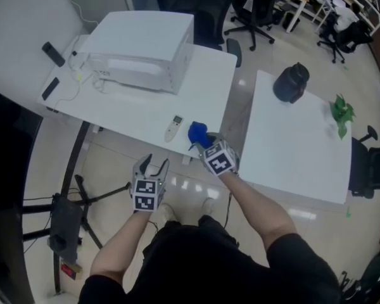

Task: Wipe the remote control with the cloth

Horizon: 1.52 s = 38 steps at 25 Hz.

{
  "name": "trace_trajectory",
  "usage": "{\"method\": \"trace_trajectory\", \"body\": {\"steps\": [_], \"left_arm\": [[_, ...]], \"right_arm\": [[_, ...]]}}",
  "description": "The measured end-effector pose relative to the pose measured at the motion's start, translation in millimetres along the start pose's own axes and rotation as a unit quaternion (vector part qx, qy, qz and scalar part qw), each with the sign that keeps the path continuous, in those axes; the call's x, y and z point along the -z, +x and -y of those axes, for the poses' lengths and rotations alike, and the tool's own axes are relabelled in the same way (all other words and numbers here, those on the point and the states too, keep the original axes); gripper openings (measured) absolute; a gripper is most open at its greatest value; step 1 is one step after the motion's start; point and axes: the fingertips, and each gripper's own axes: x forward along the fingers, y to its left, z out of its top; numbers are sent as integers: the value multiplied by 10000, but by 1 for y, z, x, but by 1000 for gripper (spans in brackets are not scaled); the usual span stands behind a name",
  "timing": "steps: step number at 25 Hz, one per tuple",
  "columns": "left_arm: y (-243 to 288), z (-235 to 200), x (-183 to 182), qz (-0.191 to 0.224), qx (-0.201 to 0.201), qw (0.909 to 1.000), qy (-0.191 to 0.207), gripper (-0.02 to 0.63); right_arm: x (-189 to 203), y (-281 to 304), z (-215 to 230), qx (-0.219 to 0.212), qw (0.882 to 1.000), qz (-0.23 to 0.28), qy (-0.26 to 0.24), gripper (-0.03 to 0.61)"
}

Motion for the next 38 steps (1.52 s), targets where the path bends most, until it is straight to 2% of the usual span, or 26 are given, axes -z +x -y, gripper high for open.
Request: {"method": "trace_trajectory", "body": {"steps": [7, 14, 20, 27, 31, 33, 38], "left_arm": [[-44, 8, -6, 183, -13, 9998, -91, 245], [-47, 6, -11, 323, -40, 9993, -167, 245], [-55, 11, -42, 699, 81, 9975, -94, 245], [-86, 31, -97, 1367, 516, 9892, -115, 241], [-103, 50, -113, 1550, 666, 9854, 207, 177], [-111, 60, -119, 1651, 703, 9829, 402, 119], [-126, 76, -128, 1827, 717, 9777, 746, 22]], "right_arm": [[33, 66, 16, 82, 9971, -757, -90, 129], [27, 61, 17, 147, 9979, -626, -47, 175], [-1, 0, 13, 248, 9997, 41, 41, 181], [-53, -112, -44, 24, 9941, 1080, 61, 181], [-69, -168, -79, -109, 9868, 1612, 82, 178], [-76, -192, -89, -118, 9823, 1867, 124, 137], [-87, -228, -100, -46, 9742, 2249, 173, 60]]}}
